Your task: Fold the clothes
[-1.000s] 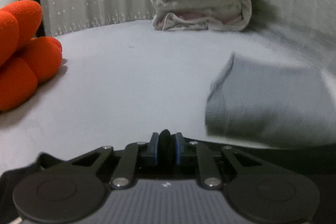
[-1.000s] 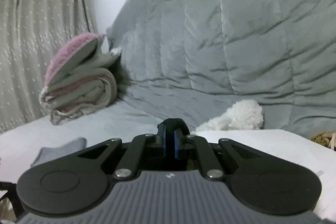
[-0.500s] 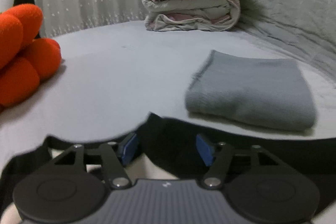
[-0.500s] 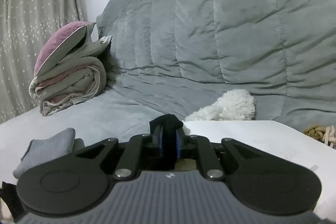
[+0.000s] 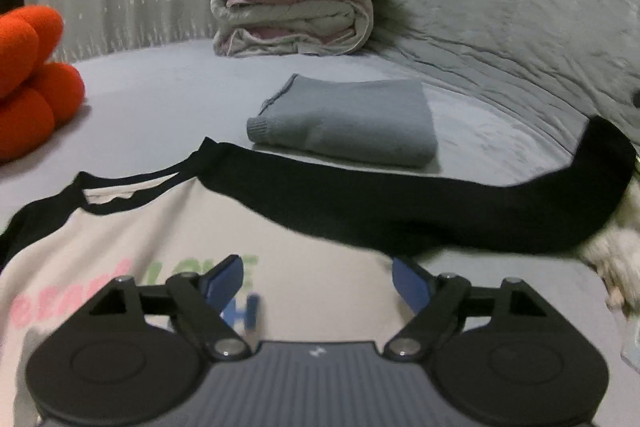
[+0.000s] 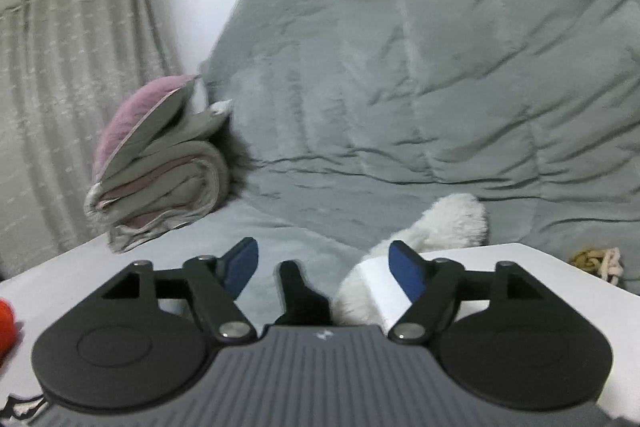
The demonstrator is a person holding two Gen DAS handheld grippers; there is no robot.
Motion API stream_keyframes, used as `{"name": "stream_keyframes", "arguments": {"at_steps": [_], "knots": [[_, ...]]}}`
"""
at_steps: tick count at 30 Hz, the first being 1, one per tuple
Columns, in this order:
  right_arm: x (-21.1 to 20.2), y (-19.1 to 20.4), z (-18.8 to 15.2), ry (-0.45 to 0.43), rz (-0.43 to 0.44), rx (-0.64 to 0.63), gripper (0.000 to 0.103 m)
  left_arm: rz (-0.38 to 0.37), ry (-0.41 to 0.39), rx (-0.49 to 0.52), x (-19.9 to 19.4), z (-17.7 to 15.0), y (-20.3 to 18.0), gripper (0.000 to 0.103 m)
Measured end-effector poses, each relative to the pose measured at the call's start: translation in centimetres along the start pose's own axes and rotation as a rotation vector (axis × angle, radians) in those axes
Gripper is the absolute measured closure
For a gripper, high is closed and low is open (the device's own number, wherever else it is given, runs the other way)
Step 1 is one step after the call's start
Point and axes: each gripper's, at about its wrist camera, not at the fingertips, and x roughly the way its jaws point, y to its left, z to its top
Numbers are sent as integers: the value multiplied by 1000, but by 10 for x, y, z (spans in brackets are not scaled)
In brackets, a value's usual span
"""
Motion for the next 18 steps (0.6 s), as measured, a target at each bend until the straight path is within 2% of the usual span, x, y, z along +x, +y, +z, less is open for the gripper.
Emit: {"name": "stream_keyframes", "arguments": {"at_steps": [10, 14, 18], "knots": [[-17, 0, -9, 96, 93, -53, 22, 27, 17, -55, -58, -63, -21, 17], [-25, 3, -14, 141, 128, -48, 22, 27, 3, -14, -78, -85, -42, 17], [-38, 16, -29, 197, 182, -104, 20, 16, -12, 33, -97, -104, -61, 17]]}}
